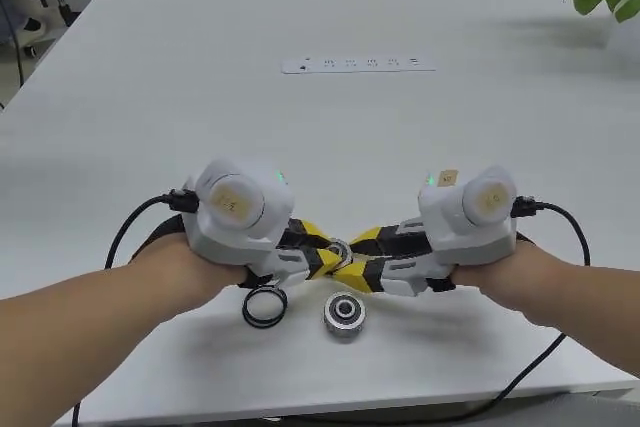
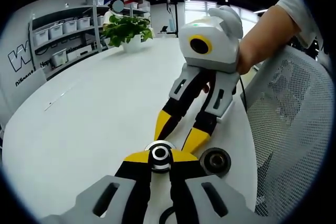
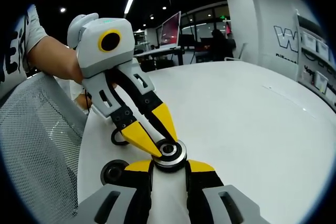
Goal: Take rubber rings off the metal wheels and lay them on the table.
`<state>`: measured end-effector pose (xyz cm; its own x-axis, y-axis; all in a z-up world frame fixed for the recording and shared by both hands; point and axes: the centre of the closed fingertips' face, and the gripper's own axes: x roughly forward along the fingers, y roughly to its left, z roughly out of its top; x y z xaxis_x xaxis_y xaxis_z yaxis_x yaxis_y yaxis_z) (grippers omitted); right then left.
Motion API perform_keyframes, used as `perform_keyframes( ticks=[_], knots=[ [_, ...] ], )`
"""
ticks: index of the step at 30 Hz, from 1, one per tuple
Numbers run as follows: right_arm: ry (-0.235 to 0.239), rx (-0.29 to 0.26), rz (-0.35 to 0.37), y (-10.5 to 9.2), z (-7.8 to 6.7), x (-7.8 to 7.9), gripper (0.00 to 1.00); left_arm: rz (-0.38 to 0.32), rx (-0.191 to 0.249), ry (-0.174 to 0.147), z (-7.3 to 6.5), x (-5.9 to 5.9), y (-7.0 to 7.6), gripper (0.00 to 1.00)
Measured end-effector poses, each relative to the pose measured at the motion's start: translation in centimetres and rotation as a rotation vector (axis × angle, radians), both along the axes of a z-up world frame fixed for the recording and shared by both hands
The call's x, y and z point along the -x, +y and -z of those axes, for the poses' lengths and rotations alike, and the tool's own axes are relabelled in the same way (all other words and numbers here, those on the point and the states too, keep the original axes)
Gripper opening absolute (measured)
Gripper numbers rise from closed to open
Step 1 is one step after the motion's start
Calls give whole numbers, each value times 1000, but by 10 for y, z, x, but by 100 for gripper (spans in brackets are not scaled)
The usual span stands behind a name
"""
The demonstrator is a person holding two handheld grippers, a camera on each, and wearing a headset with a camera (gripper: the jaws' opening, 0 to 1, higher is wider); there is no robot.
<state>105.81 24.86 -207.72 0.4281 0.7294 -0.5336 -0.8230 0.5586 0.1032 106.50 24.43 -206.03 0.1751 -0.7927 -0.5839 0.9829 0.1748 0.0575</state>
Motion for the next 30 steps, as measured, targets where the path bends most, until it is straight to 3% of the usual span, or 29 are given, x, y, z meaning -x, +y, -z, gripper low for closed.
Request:
perform_keyframes(
  ticks=[22, 26, 30],
  knots=[
    [28, -17, 10, -4, 2, 3, 13, -9, 2, 5, 1, -1, 3, 8],
    [34, -15, 24, -7, 3, 2, 1, -12, 0, 4, 2, -1, 3, 8],
    [34, -14, 29, -7, 2, 1, 1, -15, -1, 3, 2, -1, 3, 8]
  ],
)
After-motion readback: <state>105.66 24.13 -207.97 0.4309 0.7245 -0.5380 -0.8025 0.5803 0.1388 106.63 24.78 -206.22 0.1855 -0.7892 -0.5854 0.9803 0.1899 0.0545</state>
